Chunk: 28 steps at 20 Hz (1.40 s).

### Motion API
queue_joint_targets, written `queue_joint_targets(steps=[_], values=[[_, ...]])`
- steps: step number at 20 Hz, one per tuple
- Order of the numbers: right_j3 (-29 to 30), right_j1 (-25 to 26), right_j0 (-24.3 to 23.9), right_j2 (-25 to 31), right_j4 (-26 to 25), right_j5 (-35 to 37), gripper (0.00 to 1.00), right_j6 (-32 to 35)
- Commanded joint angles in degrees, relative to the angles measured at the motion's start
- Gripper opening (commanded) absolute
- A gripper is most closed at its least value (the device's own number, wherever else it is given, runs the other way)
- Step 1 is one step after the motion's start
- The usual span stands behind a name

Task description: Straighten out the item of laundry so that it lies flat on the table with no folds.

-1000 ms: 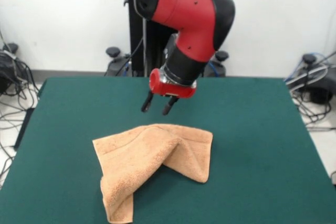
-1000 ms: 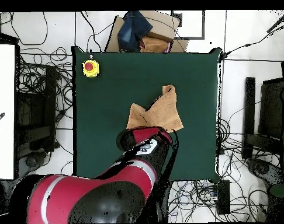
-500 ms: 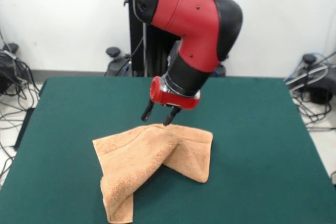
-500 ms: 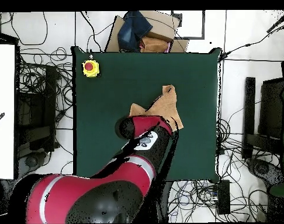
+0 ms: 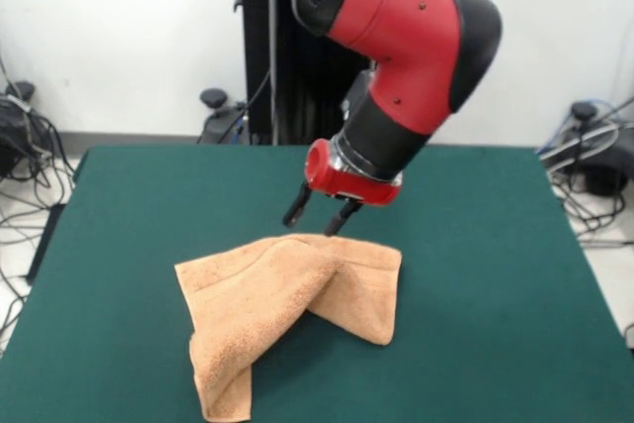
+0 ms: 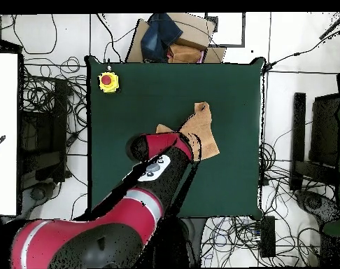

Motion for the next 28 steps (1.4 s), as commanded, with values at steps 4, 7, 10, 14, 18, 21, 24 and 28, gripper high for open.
queue_joint_targets(steps=[4,7,10,14,18,21,24,28], values=[[-3.9,5.4,4.2,-1.3,6.7,6.7,1.00,18.7],[-4.0,6.0,5.2,-2.2,7.9,6.9,1.00,19.3],[-3.7,6.5,6.0,-2.6,9.4,6.8,1.00,19.9],[-3.0,6.9,6.7,-2.5,11.4,6.4,1.00,20.0],[-4.0,7.5,7.6,-3.0,12.7,7.4,1.00,19.3],[-4.1,7.7,8.3,-3.4,13.8,8.1,1.00,19.3],[-4.5,8.6,9.0,-3.9,14.8,8.0,1.00,19.3],[-4.4,9.3,9.7,-4.4,16.0,7.8,1.00,19.4]])
